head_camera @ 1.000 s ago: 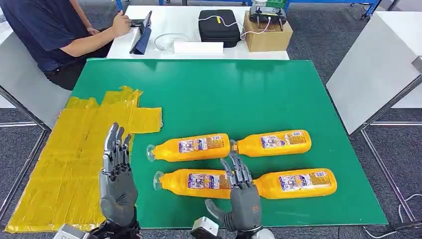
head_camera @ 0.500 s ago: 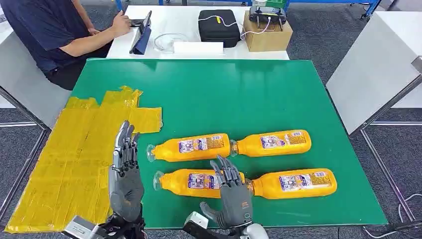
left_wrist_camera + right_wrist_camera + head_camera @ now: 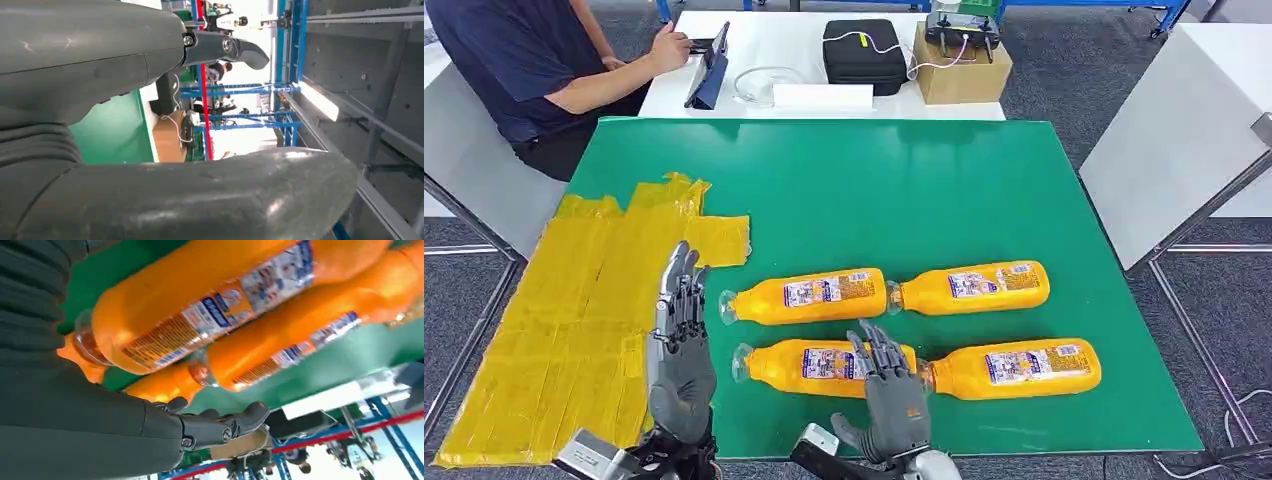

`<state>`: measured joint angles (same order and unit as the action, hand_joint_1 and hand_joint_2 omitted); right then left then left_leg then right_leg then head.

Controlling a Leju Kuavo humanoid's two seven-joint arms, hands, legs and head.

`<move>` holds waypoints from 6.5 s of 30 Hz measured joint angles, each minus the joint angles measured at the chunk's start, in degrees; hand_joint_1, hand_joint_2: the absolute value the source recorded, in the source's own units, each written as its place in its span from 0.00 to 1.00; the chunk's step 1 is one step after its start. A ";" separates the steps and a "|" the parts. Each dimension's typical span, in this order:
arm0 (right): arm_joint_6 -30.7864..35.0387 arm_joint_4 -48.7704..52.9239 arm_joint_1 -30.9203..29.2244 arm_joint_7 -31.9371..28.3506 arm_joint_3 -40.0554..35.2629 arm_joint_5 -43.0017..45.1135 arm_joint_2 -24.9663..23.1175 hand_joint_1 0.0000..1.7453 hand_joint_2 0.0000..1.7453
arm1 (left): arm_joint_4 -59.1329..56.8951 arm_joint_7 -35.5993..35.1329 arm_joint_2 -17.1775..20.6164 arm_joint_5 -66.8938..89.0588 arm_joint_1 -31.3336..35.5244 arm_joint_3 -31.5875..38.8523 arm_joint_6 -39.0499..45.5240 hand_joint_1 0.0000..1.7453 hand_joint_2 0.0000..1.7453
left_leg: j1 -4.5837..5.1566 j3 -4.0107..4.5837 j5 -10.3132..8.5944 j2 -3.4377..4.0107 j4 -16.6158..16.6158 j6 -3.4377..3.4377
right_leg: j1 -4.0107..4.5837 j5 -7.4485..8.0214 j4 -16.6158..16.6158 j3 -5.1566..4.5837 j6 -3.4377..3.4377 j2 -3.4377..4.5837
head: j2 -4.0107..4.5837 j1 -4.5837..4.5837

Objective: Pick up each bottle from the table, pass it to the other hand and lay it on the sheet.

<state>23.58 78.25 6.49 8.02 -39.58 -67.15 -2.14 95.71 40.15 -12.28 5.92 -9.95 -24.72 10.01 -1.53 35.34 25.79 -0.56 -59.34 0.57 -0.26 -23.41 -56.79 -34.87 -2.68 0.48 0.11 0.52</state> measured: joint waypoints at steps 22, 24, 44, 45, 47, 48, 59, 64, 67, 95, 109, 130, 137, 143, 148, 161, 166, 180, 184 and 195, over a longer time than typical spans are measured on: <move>-3.56 -1.29 -2.62 2.75 0.20 -4.87 1.20 0.00 1.00 | -0.74 0.00 -0.63 -0.57 0.53 0.85 -2.84 0.00 0.00 | 0.00 0.00 -0.01 0.00 0.00 0.00 | 0.00 0.01 0.00 0.00 -0.01 0.00 | 0.00 0.00; -4.11 -1.94 -3.32 2.27 0.39 -4.87 1.20 0.00 1.00 | -0.98 0.00 -0.85 -0.61 0.72 0.89 -3.30 0.00 0.00 | 0.00 0.00 -0.01 0.00 0.00 0.00 | 0.00 0.01 0.00 0.00 -0.01 0.00 | 0.00 0.00; -15.98 -18.93 -15.08 -4.86 4.66 -2.45 -0.48 1.00 1.00 | -4.22 0.00 -2.16 -2.23 3.26 1.01 -9.03 0.00 0.00 | 0.00 -0.27 0.00 0.13 -0.01 0.00 | 0.01 0.04 0.00 0.14 -0.01 0.15 | 0.00 0.00; -16.59 -19.90 -15.67 -5.14 4.66 -2.29 -0.48 1.00 1.00 | -4.39 0.00 -2.32 -2.23 3.43 1.01 -9.20 0.00 0.00 | 0.00 -0.43 0.06 0.26 -0.01 -0.04 | 0.01 0.03 0.01 0.26 0.00 0.25 | 0.00 -0.02; -18.01 -23.20 -17.34 -6.34 4.63 -1.53 -0.39 1.00 1.00 | -4.98 -0.02 -2.54 -2.23 3.93 1.01 -9.75 0.00 0.00 | -0.01 -0.79 0.19 0.34 0.00 -0.14 | 0.03 0.01 0.05 0.45 0.03 0.41 | 0.00 -0.02; -18.21 -24.09 -17.87 -6.82 4.63 -1.15 -0.33 1.00 1.00 | -5.22 0.00 -2.73 -2.23 4.14 1.01 -9.97 0.00 0.00 | -0.01 -0.97 0.26 0.37 0.01 -0.12 | 0.04 -0.02 0.06 0.36 0.07 0.47 | 0.00 -0.02; -18.45 -29.13 -20.19 -10.32 4.61 2.26 0.35 1.00 1.00 | -6.40 -0.02 -3.28 -2.40 4.62 0.61 -10.21 0.00 0.00 | -0.02 -2.16 0.45 0.45 0.06 -0.06 | 0.09 -0.24 0.11 1.15 0.34 0.57 | 0.00 -0.02; -19.26 -29.16 -20.13 -11.11 4.37 4.64 1.40 1.00 1.00 | -7.15 0.00 -3.48 -3.45 5.07 0.35 -11.30 0.00 0.00 | -0.01 -2.50 0.65 0.45 0.06 -0.11 | 0.08 -0.36 0.12 1.52 0.21 0.57 | 0.00 -0.02; -19.28 -29.27 -20.12 -11.17 4.07 5.75 1.79 1.00 1.00 | -7.56 -0.02 -3.72 -3.80 5.21 0.42 -11.65 0.00 0.00 | -0.01 -2.92 0.92 0.41 0.06 -0.03 | 0.08 -0.76 0.14 1.94 0.30 0.56 | 0.00 -0.02; 5.51 1.56 0.19 -16.40 2.58 25.49 -0.46 1.00 1.00 | -5.90 0.00 -7.34 -19.13 -1.14 14.30 -3.80 0.00 1.00 | -0.05 -1.54 0.86 0.27 0.04 -0.06 | 0.11 -0.69 -0.01 1.42 0.17 0.43 | 0.00 -0.04; 7.58 6.95 1.31 -20.90 2.14 29.68 -1.51 1.00 1.00 | -6.01 0.00 -8.00 -19.19 -1.82 15.98 -4.26 0.00 1.00 | -0.02 -1.43 0.85 0.26 0.05 -0.05 | 0.04 -0.68 0.00 1.31 0.17 0.41 | 0.00 -0.02; 0.94 5.31 0.14 -24.92 2.47 27.71 -3.24 1.00 1.00 | -12.09 -0.02 -8.20 -14.36 -0.54 15.10 -31.05 0.00 1.00 | -0.02 -1.33 0.85 0.26 0.05 -0.05 | 0.04 -0.68 0.00 1.21 0.17 0.41 | 0.00 -0.02; -2.54 2.19 -1.85 -24.94 1.49 24.20 -3.67 1.00 1.00 | -14.18 0.13 -8.15 -13.14 0.68 14.05 -39.34 0.00 1.00 | -0.02 -1.32 0.85 0.25 0.05 -0.05 | 0.04 -0.68 0.00 1.20 0.17 0.40 | 0.00 0.00; -3.19 0.90 -2.64 -24.94 1.20 23.56 -3.94 1.00 1.00 | -15.30 0.17 -8.00 -12.65 1.33 13.81 -41.33 0.00 1.00 | -0.02 -1.31 0.85 0.25 0.05 -0.05 | 0.03 -0.68 0.00 1.20 0.17 0.40 | 0.00 0.00; -5.39 -0.06 -3.33 -24.79 0.90 21.56 -4.09 1.00 1.00 | -15.69 0.11 -8.00 -11.06 1.46 13.79 -41.35 0.00 1.00 | -0.02 -1.30 0.85 0.26 0.05 -0.05 | 0.04 -0.68 0.00 1.19 0.17 0.41 | 0.00 -0.02; -9.73 -5.81 -7.91 -22.14 -3.78 13.20 -3.96 1.00 1.00 | -18.19 0.57 -6.84 -4.00 1.24 12.92 -30.64 0.00 1.00 | -0.02 -1.29 0.84 0.30 0.04 -0.05 | 0.03 -0.68 0.00 1.13 0.17 0.42 | 0.00 -0.02; -9.90 -6.56 -8.32 -22.12 -4.09 13.16 -3.76 1.00 1.00 | -18.91 0.66 -6.32 -3.32 1.27 12.17 -28.30 1.00 1.00 | -0.01 -1.28 0.84 0.29 0.04 -0.05 | 0.03 -0.68 0.00 1.10 0.17 0.42 | 0.00 0.00; -7.45 -6.53 -7.73 -19.48 -6.01 14.73 -2.93 1.00 1.00 | -19.39 0.52 -6.25 -7.10 0.92 13.73 -29.86 1.00 1.00 | -0.02 -1.27 0.84 0.31 0.04 -0.05 | 0.04 -0.67 0.00 1.07 0.17 0.42 | 0.00 -0.02; -5.62 -5.46 -7.09 -19.21 -6.56 15.59 -2.43 1.00 1.00 | -17.62 0.33 -6.47 -5.90 0.50 14.03 -29.18 1.00 1.00 | -0.01 -1.22 0.84 0.30 0.04 -0.05 | 0.03 -0.67 0.00 1.05 0.17 0.42 | 0.00 0.00; -2.91 -3.55 -6.70 -18.63 -7.15 17.15 -1.69 0.00 1.00 | -14.83 0.15 -6.58 -2.62 -0.54 13.71 -24.23 1.00 1.00 | -0.02 -1.22 0.84 0.31 0.04 -0.05 | 0.04 -0.67 0.00 1.03 0.17 0.42 | 0.00 -0.02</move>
<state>20.67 74.70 -0.21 -10.60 -46.73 -50.00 -3.83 80.88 40.30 -18.86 3.31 -10.49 -11.02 -14.22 -1.54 34.11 26.63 -0.25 -59.31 0.52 -0.23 -24.09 -56.79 -33.84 -2.51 0.90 0.11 0.50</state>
